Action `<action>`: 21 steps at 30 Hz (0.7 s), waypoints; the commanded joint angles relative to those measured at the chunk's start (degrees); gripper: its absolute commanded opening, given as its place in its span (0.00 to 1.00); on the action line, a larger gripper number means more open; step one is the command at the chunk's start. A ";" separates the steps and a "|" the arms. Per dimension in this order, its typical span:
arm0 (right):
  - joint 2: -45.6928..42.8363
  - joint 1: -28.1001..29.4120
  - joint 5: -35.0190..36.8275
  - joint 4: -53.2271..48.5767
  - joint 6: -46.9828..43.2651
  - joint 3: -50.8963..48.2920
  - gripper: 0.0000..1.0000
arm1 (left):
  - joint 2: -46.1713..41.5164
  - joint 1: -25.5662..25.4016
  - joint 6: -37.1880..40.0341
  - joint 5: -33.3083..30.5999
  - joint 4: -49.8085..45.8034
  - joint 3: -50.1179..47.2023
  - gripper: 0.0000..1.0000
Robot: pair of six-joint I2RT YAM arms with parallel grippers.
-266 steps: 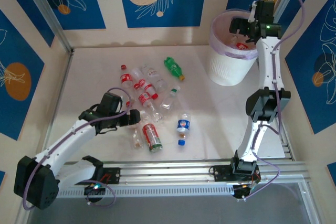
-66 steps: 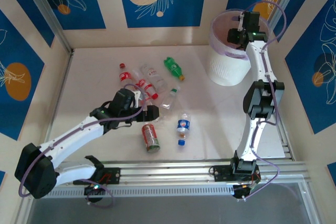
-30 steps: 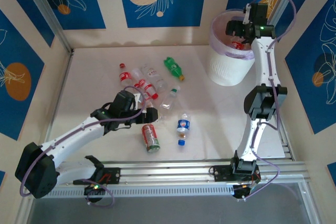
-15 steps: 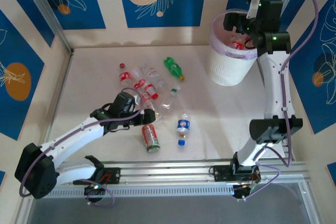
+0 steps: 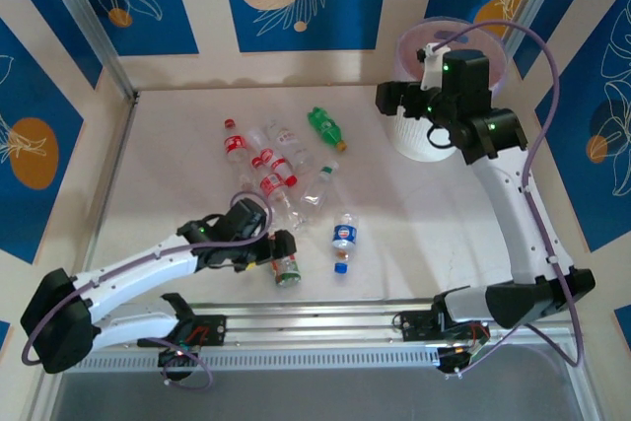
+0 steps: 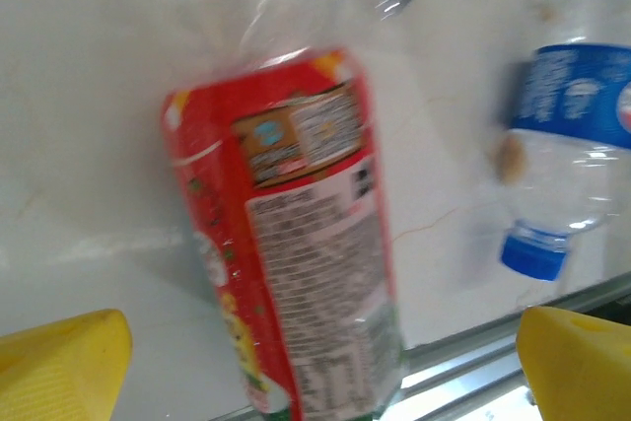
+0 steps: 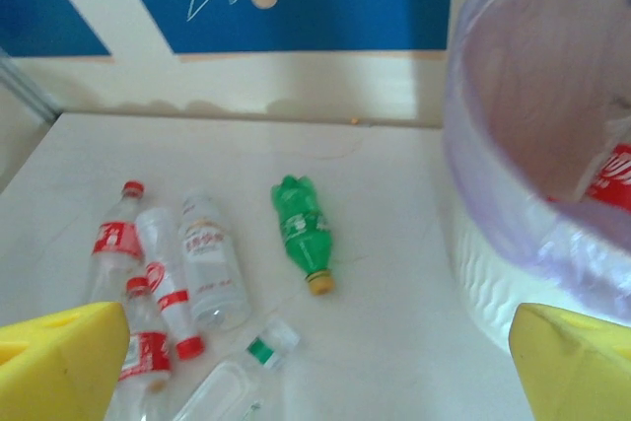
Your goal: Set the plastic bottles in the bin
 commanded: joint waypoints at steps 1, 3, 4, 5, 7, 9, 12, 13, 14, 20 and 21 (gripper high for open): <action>-3.14 0.60 -2.01 2.02 3.27 -4.23 0.99 | -0.32 -1.00 -6.03 -0.11 3.65 -3.24 1.00; -4.45 0.90 -2.37 2.85 4.22 -6.61 0.99 | 1.24 -1.39 -6.13 0.09 3.88 -3.07 1.00; -4.93 1.05 -2.45 2.97 4.51 -7.53 0.99 | 2.00 -1.61 -6.01 0.22 4.05 -2.88 1.00; -5.27 1.34 -2.33 3.06 4.71 -8.43 0.99 | 2.79 -1.93 -5.99 0.52 4.54 -2.77 1.00; -6.09 1.52 -2.03 3.23 5.34 -10.39 0.99 | 4.44 -2.21 -6.40 1.37 6.37 -2.92 1.00; -7.08 1.53 -1.75 3.63 6.11 -12.80 0.99 | 6.50 -2.58 -6.78 2.18 8.41 -3.03 1.00; -8.69 1.48 -1.30 3.94 7.29 -15.95 0.99 | 9.50 -3.08 -7.09 3.32 10.21 -3.03 1.00; -9.27 1.50 -1.28 4.15 7.54 -16.81 0.99 | 9.93 -3.12 -7.19 3.54 10.47 -3.15 1.00; -10.05 1.49 -1.30 4.56 7.88 -17.83 0.99 | 10.22 -3.12 -7.64 3.51 10.92 -3.36 1.00; -14.14 -0.07 -8.68 8.14 10.32 -21.58 0.99 | 9.62 -3.12 -9.11 3.24 11.16 -4.97 0.91; -14.35 -0.44 -9.33 8.15 10.55 -21.68 0.99 | 9.52 -3.10 -9.12 3.03 11.15 -5.12 0.88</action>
